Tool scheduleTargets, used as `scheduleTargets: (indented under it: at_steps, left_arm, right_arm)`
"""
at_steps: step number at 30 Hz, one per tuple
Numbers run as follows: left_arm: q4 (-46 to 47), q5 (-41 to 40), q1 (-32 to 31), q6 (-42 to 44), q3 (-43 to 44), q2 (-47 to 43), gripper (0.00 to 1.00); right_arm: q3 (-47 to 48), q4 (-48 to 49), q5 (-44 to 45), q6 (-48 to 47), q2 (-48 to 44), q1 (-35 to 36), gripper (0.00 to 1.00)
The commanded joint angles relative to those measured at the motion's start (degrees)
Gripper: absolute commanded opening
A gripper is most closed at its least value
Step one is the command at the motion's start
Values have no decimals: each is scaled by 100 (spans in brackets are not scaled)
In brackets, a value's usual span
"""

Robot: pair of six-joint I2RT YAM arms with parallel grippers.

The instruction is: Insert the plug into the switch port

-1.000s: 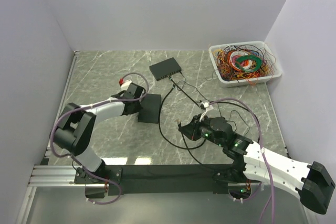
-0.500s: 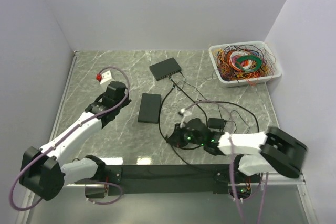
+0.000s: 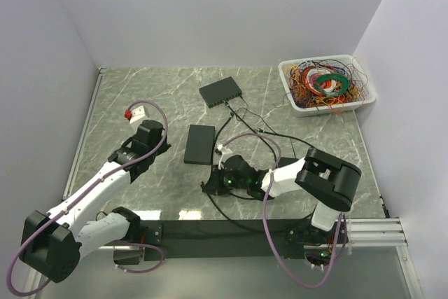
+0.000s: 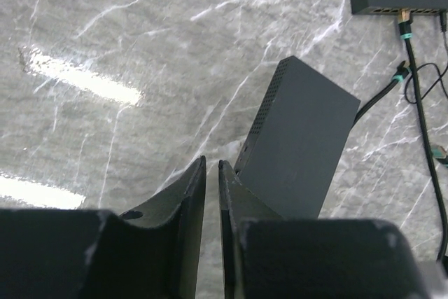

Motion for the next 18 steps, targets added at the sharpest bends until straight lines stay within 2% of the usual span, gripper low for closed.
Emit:
scheduleTargets:
  at_steps: [1,5,9,15,18]
  left_arm:
    - [-99,-22,20,47,-56,-155,19]
    - [-135,-14,11,90,-64,-269,20]
    - [-38,-14,20,38,-126,-287,21]
    - [103,162,29,11,-134,-111,19]
    - [225,136,20,38,-178,-59,20]
  right_arm:
    - [50,13,200,-36,-46,-415,0]
    - [-320,-251,349,0,-230,-1163,0]
    - [-294,-918,508,-62,-397,-1902,0]
    - [189,-1639,903,-255,-696,-2525,0]
    - [584,-1807,773,-316,-723,-2816,0]
